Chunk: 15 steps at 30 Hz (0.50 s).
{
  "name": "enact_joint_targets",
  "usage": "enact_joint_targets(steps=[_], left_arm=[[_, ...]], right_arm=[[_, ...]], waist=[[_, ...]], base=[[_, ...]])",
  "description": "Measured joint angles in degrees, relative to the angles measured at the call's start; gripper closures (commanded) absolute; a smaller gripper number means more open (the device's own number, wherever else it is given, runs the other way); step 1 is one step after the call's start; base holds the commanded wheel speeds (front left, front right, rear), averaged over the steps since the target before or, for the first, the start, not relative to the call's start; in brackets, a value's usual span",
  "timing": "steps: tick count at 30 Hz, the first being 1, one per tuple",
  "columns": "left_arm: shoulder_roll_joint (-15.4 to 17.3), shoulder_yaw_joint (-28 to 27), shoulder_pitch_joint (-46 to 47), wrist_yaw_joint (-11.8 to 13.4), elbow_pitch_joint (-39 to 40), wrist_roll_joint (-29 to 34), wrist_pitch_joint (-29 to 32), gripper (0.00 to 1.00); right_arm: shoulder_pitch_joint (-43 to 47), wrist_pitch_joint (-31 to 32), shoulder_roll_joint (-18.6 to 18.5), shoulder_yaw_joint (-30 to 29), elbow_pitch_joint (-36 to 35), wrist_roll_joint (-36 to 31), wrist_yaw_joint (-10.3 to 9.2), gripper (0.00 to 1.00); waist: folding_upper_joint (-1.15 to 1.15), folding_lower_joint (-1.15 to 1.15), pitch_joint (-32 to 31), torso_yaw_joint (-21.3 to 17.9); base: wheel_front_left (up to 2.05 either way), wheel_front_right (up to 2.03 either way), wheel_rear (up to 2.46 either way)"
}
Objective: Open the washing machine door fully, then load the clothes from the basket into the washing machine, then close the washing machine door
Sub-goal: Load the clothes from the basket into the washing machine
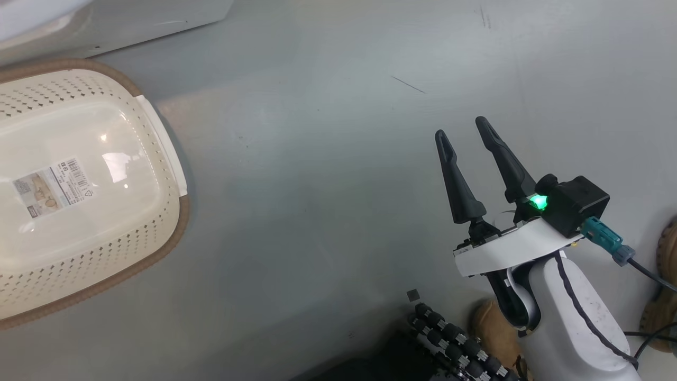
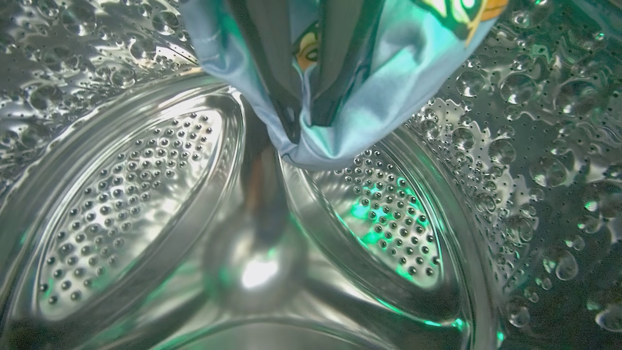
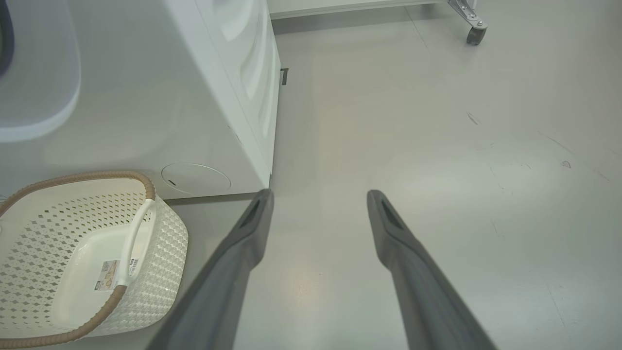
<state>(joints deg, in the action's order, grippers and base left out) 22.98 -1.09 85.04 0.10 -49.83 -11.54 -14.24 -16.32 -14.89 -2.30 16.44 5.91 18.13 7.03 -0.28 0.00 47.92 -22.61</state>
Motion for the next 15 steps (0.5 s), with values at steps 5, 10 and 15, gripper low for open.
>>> enact_joint_targets(steps=[5, 10, 15], left_arm=[[0.2, 2.2, -0.9, 0.0, -2.7, 1.9, 0.0, 0.51], [-0.1, 4.1, -2.2, -0.7, -6.2, 2.4, 1.2, 0.05], [-0.6, 5.0, -2.4, -0.7, -8.4, 3.3, 3.1, 0.0]], right_arm=[[0.0, 0.0, 0.1, 0.7, 0.1, 0.2, 0.0, 0.0], [0.0, 0.0, 0.0, 0.4, 0.3, 0.4, 0.0, 0.0], [0.0, 0.0, 0.1, -0.4, 0.5, 0.4, 0.0, 0.0]], waist=[[0.0, 0.0, -0.1, -0.6], [0.0, 0.0, -0.6, -1.0], [0.0, 0.0, -1.0, -1.1]], base=[[0.0, 0.0, 0.0], [0.0, 0.0, 0.0], [0.0, 0.0, 0.0]])
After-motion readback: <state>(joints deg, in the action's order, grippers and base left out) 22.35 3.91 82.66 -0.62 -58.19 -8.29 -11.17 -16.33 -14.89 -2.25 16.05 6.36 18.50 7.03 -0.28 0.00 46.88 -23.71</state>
